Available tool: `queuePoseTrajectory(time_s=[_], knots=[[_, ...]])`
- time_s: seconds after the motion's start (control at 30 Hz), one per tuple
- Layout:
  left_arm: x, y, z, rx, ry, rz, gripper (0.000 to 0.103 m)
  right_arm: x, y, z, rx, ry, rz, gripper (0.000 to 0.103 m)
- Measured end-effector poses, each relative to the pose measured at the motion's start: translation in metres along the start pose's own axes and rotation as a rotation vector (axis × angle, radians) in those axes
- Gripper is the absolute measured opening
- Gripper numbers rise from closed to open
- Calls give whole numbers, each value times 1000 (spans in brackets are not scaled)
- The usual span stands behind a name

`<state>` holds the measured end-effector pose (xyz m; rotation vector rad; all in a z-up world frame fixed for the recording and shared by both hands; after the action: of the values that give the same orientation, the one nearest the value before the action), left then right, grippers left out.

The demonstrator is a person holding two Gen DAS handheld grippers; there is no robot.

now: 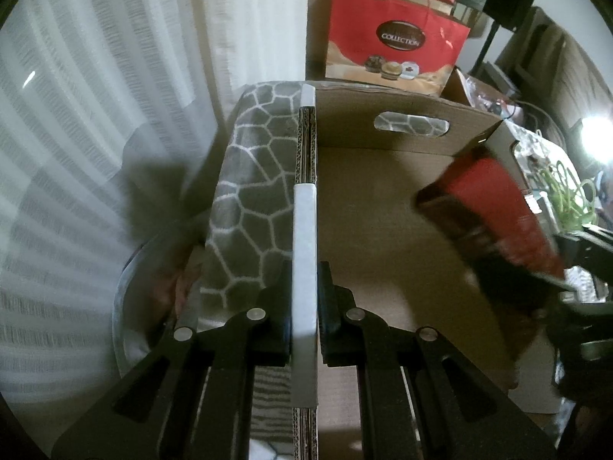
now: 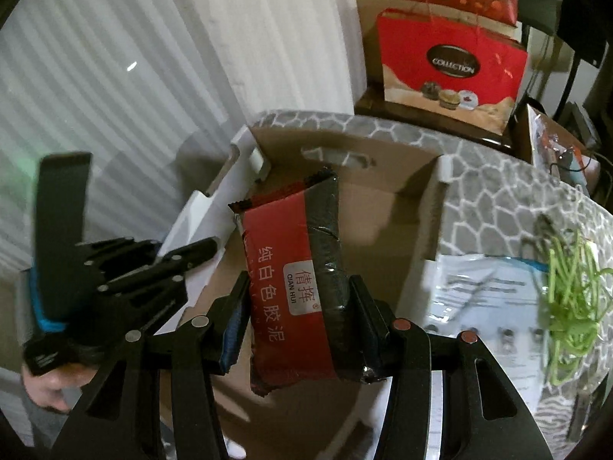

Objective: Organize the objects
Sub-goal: 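Carry the red packet into the cardboard box and open the right gripper, then grasp the black Carefree tissue pack with the right gripper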

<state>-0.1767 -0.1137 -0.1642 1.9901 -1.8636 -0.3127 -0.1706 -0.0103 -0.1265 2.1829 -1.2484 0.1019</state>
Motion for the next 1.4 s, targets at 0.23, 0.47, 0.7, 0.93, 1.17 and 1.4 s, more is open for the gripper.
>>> queuePoseTrajectory(time_s=[0.23,0.47,0.7,0.93,1.17,1.4], knots=[[-1,0,0,0,1,0,10,5,4,28,47,-78,-39,52],[0,0,0,1,-1,-1,10,7,8,39,57,-130,-88,56],[1,1,0,1,0,1,10,3,8,28,31,-141,-98,64],[0,-2,1,4,6,4,10,-1,5,-31,-55,-119,-98,68],[0,-3,0,4,8,10,10,-48,-10,-108,-136,-170,-20,72],[0,-2,0,6,9,24,10,-105,-42,-162,-160,-254,34,73]])
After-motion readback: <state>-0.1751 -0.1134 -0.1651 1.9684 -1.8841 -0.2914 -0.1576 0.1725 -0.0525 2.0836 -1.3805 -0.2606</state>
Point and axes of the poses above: each gripper's, at about its wrist camera, not at the fingertips, and z roughly the way its jaws point, x to its left, y to its top, the point moved 6 cm from there along z, roughly the way its jaws point, and after that the axes turned 9 degrees about y, right-handed, at the moved point
